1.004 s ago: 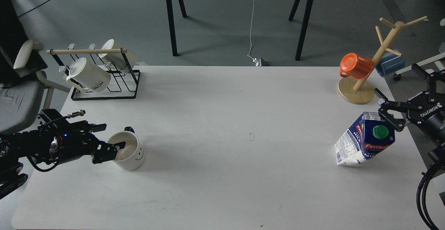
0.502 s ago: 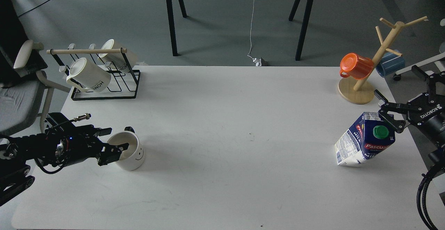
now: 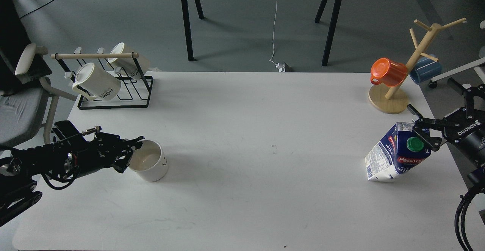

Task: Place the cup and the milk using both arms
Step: 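Lift the white mug with the left gripper and carry it toward the table center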

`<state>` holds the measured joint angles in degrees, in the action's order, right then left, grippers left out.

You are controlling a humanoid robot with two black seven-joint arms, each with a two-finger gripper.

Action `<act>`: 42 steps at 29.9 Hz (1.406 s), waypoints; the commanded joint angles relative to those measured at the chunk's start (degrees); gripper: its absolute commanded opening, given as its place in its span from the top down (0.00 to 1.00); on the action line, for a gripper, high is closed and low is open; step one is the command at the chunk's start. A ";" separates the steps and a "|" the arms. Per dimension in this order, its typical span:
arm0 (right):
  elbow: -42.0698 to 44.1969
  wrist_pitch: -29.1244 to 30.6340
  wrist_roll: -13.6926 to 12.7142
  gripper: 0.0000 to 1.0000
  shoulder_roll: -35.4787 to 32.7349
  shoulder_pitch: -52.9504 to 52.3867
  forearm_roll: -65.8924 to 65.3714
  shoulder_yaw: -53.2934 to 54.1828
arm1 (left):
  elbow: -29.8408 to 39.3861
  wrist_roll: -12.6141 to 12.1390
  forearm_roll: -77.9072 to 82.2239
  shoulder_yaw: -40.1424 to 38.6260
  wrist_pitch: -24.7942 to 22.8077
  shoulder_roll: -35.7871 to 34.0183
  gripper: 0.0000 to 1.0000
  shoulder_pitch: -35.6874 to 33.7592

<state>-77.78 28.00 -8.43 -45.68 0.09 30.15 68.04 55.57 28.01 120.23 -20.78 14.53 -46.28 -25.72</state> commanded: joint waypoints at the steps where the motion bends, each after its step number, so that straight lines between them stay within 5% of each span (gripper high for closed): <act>1: 0.00 0.00 -0.01 0.02 0.06 0.52 0.00 -0.01 | 1.73 -0.01 -0.08 -0.14 -0.12 -0.21 0.99 -0.29; 13: 0.00 0.00 -0.01 0.02 0.06 0.52 0.00 -0.01 | 6.47 -0.01 -0.08 -0.49 -1.96 -1.18 1.00 -2.57; 21: 0.08 0.00 -0.01 0.02 0.33 0.70 -0.09 -0.10 | 15.97 -0.01 -0.17 -0.84 -9.42 -2.94 1.00 -9.51; 34: 1.40 0.00 0.08 0.02 0.50 1.22 -0.09 0.07 | 8.78 -0.01 1.76 0.56 -17.08 21.13 0.99 -19.36; 42: 1.40 0.00 0.17 0.02 0.50 1.84 0.00 0.42 | 3.85 -0.01 4.77 6.10 -16.64 24.04 0.99 -18.66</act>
<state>-76.30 28.00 -8.26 -45.14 1.78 30.12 68.28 60.76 27.99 124.39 -16.15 -2.38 -22.53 -44.73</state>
